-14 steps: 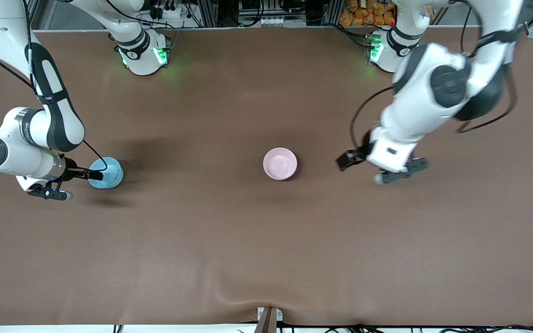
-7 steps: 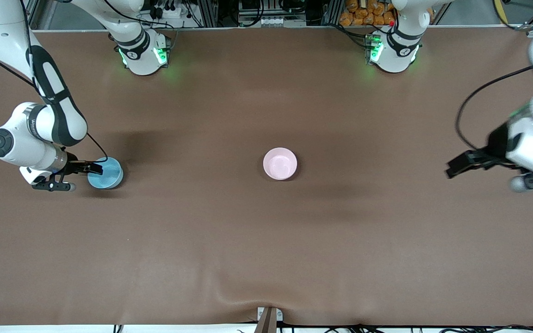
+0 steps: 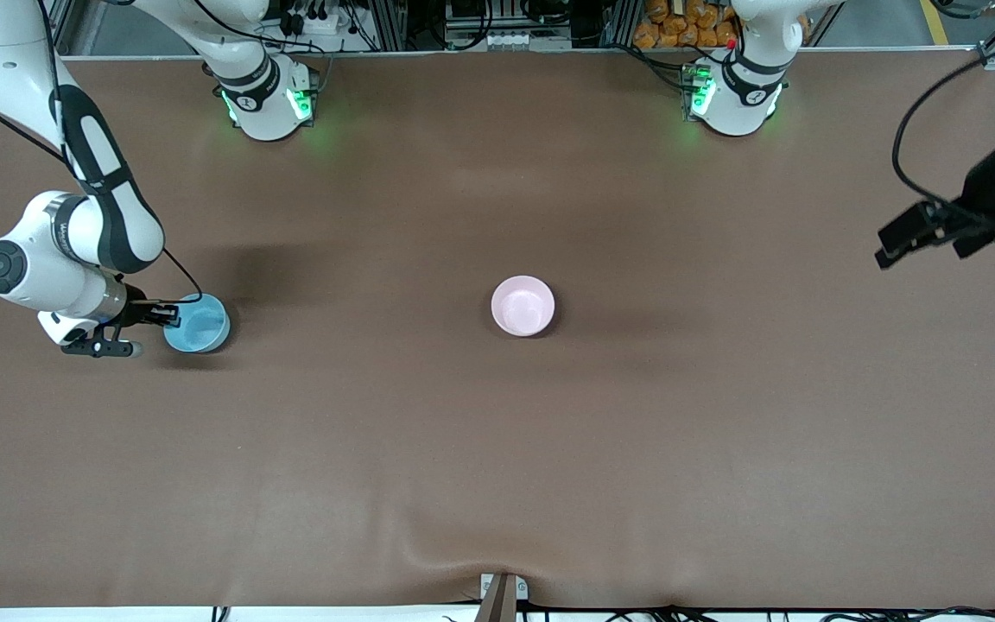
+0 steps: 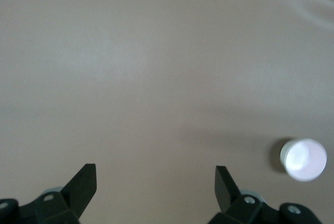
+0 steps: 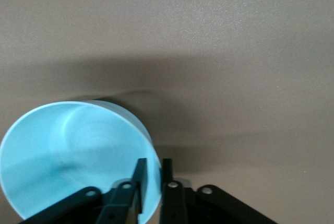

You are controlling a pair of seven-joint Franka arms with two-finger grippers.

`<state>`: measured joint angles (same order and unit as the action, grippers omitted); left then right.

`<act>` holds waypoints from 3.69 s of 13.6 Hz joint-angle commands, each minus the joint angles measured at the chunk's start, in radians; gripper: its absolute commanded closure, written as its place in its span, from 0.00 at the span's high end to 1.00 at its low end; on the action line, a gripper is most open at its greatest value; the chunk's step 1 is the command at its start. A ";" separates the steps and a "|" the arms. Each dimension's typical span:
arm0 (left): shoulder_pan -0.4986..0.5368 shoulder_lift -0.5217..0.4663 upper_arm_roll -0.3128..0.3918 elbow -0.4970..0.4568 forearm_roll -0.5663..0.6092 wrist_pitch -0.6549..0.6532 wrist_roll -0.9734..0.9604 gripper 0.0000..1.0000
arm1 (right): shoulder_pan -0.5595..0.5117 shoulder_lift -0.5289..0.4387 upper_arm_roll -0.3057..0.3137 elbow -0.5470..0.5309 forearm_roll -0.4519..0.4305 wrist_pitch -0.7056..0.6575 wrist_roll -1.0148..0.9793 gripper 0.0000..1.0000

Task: Stack pink and blue bowls on white bowl
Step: 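Grasp the blue bowl rim with the right gripper while the left gripper withdraws, then lift and carry the blue bowl with the right gripper over the pink bowl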

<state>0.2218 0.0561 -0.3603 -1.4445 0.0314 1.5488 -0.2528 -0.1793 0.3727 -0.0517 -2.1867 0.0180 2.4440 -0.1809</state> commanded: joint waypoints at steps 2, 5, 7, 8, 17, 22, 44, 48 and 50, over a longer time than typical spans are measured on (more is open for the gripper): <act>-0.131 -0.082 0.150 -0.059 0.001 -0.056 0.044 1.00 | -0.017 -0.017 0.013 -0.016 -0.004 0.018 -0.022 0.00; -0.216 -0.102 0.305 -0.079 0.001 -0.056 0.104 1.00 | -0.012 -0.043 0.015 -0.010 -0.004 -0.002 -0.017 0.00; -0.208 -0.124 0.307 -0.082 0.001 -0.056 0.116 1.00 | -0.003 -0.084 0.029 0.008 -0.003 -0.071 -0.017 0.00; -0.206 -0.124 0.305 -0.080 0.001 -0.064 0.103 1.00 | -0.003 -0.104 0.042 0.024 0.006 -0.107 -0.015 0.00; -0.203 -0.079 0.310 -0.082 0.005 -0.050 0.118 1.00 | 0.102 -0.161 0.079 0.246 0.118 -0.453 0.060 0.00; -0.203 -0.082 0.311 -0.083 0.001 -0.044 0.118 1.00 | 0.230 -0.178 0.079 0.289 0.118 -0.490 0.225 0.00; -0.188 -0.107 0.307 -0.132 -0.004 -0.024 0.119 1.00 | 0.794 -0.025 0.079 0.453 0.212 -0.309 0.974 0.00; -0.190 -0.105 0.305 -0.134 -0.004 -0.022 0.119 1.00 | 0.865 0.032 0.079 0.464 0.214 -0.232 1.041 0.00; -0.190 -0.105 0.304 -0.135 -0.004 -0.021 0.119 1.00 | 0.897 0.064 0.078 0.466 0.212 -0.159 1.093 0.00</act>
<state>0.0277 -0.0235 -0.0522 -1.5528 0.0313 1.5099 -0.1469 0.6830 0.3938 0.0386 -1.7574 0.2127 2.2444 0.8637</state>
